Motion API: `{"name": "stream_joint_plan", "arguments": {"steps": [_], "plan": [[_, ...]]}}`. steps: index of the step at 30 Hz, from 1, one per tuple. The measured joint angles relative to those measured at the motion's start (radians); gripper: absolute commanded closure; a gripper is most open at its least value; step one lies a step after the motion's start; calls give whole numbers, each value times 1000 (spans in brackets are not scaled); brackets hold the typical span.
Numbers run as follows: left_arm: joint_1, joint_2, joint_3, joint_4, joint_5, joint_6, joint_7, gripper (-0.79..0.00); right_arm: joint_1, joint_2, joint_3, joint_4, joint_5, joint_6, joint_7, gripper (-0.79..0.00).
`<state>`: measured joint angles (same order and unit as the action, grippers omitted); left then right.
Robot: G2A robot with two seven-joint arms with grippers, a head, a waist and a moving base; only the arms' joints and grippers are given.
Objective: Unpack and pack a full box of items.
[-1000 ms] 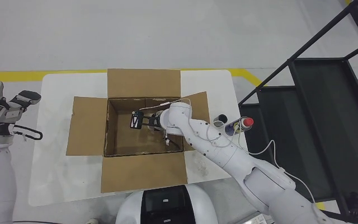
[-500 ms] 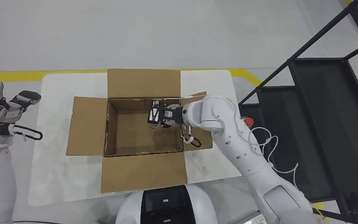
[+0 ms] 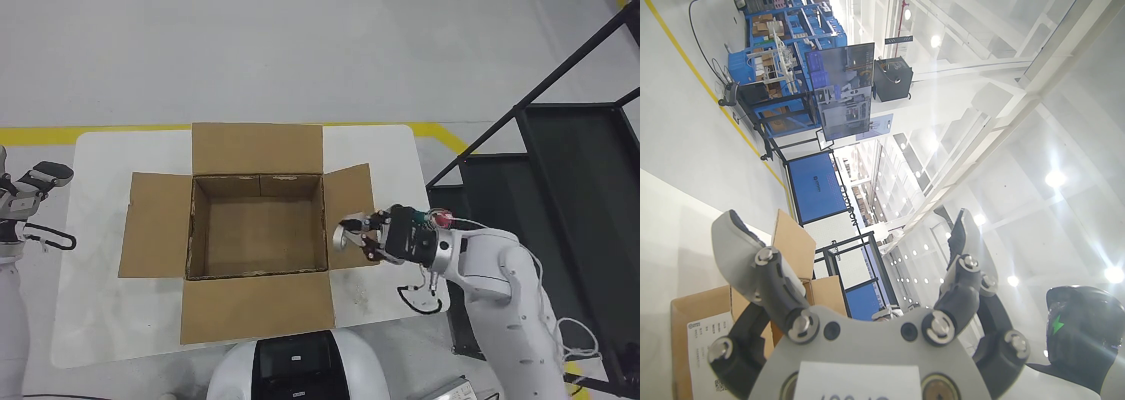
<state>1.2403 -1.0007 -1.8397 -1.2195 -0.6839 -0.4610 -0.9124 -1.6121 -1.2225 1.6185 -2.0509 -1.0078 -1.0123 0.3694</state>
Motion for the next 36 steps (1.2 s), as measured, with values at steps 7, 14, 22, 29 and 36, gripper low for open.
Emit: {"name": "stream_joint_plan", "arguments": {"steps": [7, 14, 22, 29, 36], "plan": [[0, 0, 0, 0, 0, 0, 0, -785, -71, 13, 43, 9, -21, 0, -159, 0], [0, 0, 0, 0, 0, 0, 0, -785, -71, 13, 43, 9, -20, 0, -154, 0], [0, 0, 0, 0, 0, 0, 0, -785, -71, 13, 43, 9, -20, 0, -154, 0], [0, 0, 0, 0, 0, 0, 0, -785, -76, 18, 88, 35, -8, 35, -170, 0], [0, 0, 0, 0, 0, 0, 0, -785, -149, 46, 267, 97, 31, -1, -201, 0]]}}
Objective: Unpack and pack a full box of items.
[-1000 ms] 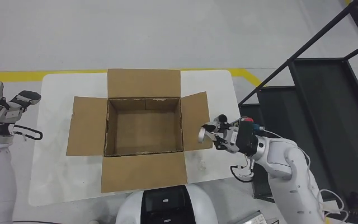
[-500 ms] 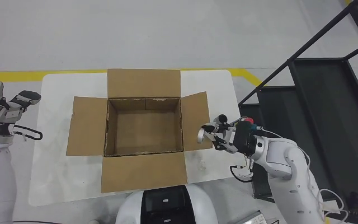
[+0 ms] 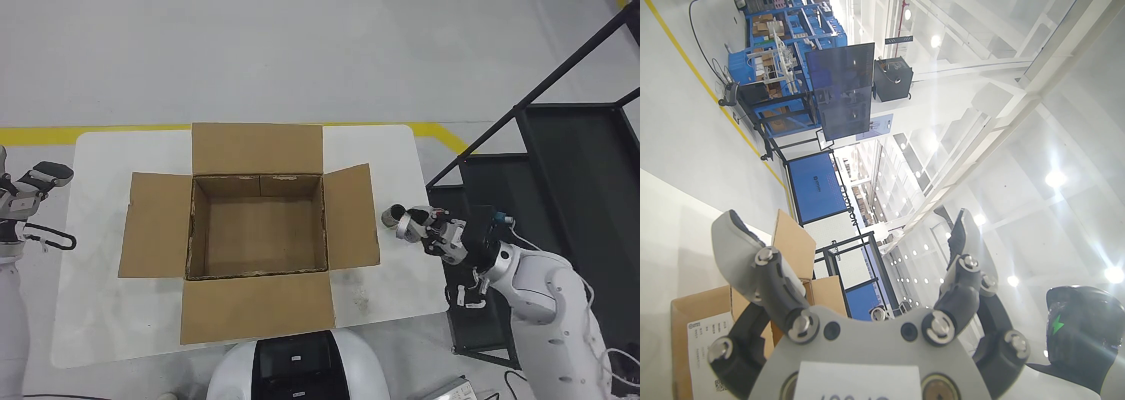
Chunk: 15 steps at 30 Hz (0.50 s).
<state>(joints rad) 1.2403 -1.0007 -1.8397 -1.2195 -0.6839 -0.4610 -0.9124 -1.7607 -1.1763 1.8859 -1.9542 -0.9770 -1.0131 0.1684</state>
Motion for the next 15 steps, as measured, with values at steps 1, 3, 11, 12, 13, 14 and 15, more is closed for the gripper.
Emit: {"name": "stream_joint_plan", "arguments": {"steps": [1, 3, 11, 12, 13, 14, 15], "plan": [[0, 0, 0, 0, 0, 0, 0, -785, -21, 7, 27, 8, 7, 1, -10, 0], [0, 0, 0, 0, 0, 0, 0, -785, -53, 18, 64, 24, 11, 1, -25, 0], [0, 0, 0, 0, 0, 0, 0, -785, -133, 53, 123, 123, -130, 1, -53, 0], [0, 0, 0, 0, 0, 0, 0, -785, -135, 55, 115, 134, -153, 1, -57, 0], [0, 0, 0, 0, 0, 0, 0, -785, -136, 58, 102, 149, -184, 1, -60, 0], [0, 0, 0, 0, 0, 0, 0, -785, -135, 59, 91, 162, -208, 1, -61, 0], [0, 0, 0, 0, 0, 0, 0, -785, -134, 61, 79, 174, -233, 1, -58, 0]]}}
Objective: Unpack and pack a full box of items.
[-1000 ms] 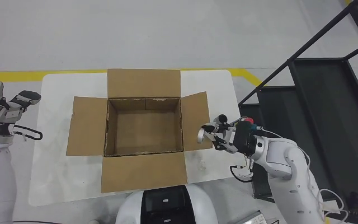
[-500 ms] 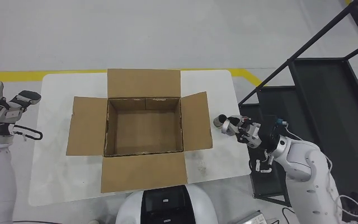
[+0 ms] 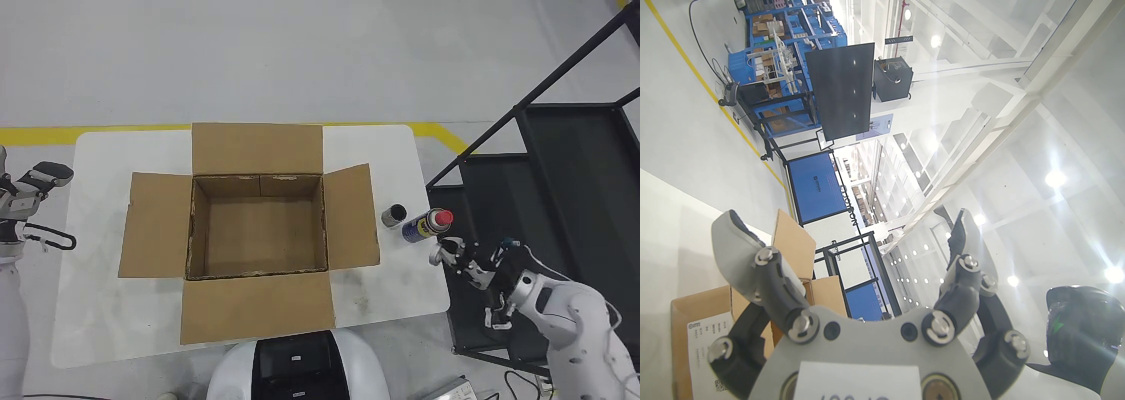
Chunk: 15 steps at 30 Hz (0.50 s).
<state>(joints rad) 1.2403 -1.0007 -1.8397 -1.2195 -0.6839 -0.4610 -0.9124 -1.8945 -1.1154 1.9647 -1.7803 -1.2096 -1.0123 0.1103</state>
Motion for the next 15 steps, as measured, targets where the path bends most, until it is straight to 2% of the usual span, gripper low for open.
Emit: {"name": "stream_joint_plan", "arguments": {"steps": [3, 8, 15], "plan": [[0, 0, 0, 0, 0, 0, 0, -785, 16, 4, -45, 39, -93, 12, 23, 0], [0, 0, 0, 0, 0, 0, 0, -785, 55, 4, -122, 104, -261, 131, 63, 0], [0, 0, 0, 0, 0, 0, 0, -785, 139, 2, -227, 208, -382, 258, 128, 0]]}}
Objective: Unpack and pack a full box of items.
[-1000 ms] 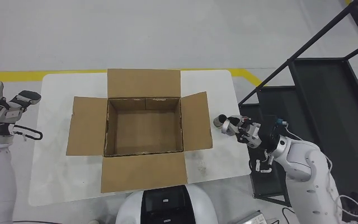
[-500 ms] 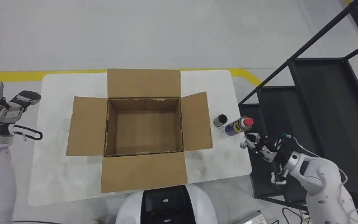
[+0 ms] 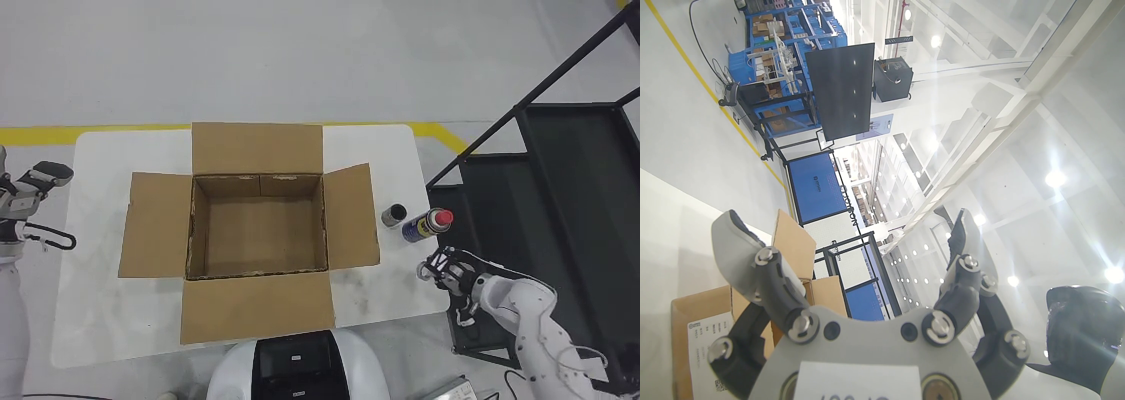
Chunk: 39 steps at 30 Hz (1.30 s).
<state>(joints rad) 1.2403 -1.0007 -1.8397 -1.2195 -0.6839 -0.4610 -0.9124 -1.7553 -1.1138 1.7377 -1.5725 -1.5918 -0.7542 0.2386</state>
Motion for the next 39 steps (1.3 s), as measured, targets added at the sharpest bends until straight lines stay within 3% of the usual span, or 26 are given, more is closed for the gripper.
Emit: {"name": "stream_joint_plan", "arguments": {"steps": [17, 19, 22, 23, 24, 26, 27, 33, 39], "plan": [[0, 0, 0, 0, 0, 0, 0, -785, 69, 2, -129, 42, -102, 49, 64, 0], [0, 0, 0, 0, 0, 0, 0, -785, 71, 3, -140, 42, -109, 53, 68, -77], [0, 0, 0, 0, 0, 0, 0, -785, 77, 4, -152, 46, -117, 54, 76, -123], [0, 0, 0, 0, 0, 0, 0, -785, 79, 4, -155, 48, -117, 54, 78, -194], [0, 0, 0, 0, 0, 0, 0, -785, 80, 5, -156, 49, -117, 54, 78, -305], [0, 0, 0, 0, 0, 0, 0, -785, 83, 5, -159, 51, -115, 56, 79, -711], [0, 0, 0, 0, 0, 0, 0, -785, 84, 6, -160, 50, -114, 56, 80, -785], [0, 0, 0, 0, 0, 0, 0, -785, 58, 11, -131, 11, -51, 38, 50, -785], [0, 0, 0, 0, 0, 0, 0, -785, -27, 23, -21, -47, 123, -66, 27, -785]]}}
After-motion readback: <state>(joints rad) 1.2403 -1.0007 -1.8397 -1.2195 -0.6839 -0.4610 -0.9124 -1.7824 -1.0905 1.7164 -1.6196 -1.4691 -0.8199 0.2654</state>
